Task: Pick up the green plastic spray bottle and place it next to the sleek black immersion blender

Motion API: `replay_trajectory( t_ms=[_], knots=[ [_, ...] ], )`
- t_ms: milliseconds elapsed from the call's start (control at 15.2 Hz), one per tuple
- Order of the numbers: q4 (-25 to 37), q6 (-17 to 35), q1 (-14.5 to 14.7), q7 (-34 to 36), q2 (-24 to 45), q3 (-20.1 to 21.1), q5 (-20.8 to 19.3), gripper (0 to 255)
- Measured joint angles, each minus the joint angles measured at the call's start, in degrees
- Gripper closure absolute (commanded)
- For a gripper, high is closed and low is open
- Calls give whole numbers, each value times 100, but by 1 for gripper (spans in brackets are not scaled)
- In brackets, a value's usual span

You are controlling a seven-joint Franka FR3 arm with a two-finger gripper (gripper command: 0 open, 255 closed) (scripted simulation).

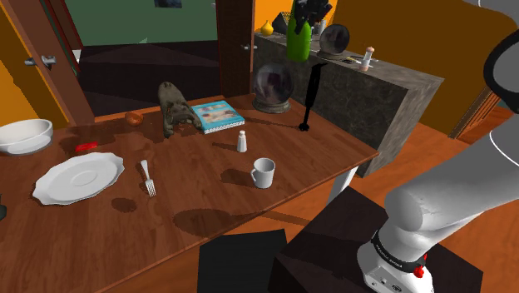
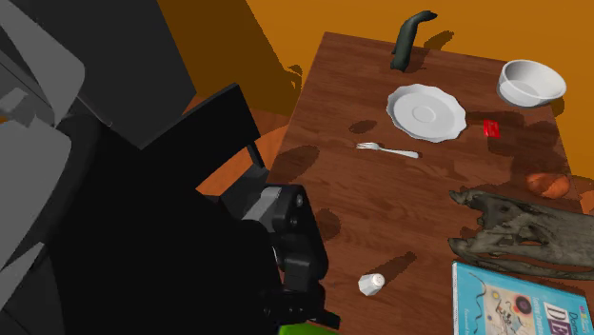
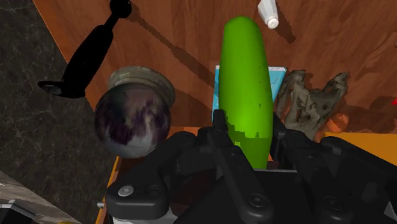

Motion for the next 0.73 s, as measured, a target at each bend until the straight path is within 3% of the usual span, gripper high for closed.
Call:
replay_trajectory(
  t_ms=[528, 726],
  knots=[
    [69, 7, -337, -1149, 178, -768, 324, 255],
    [528, -181, -480, -1555, 502, -1042, 433, 255]
  ],
)
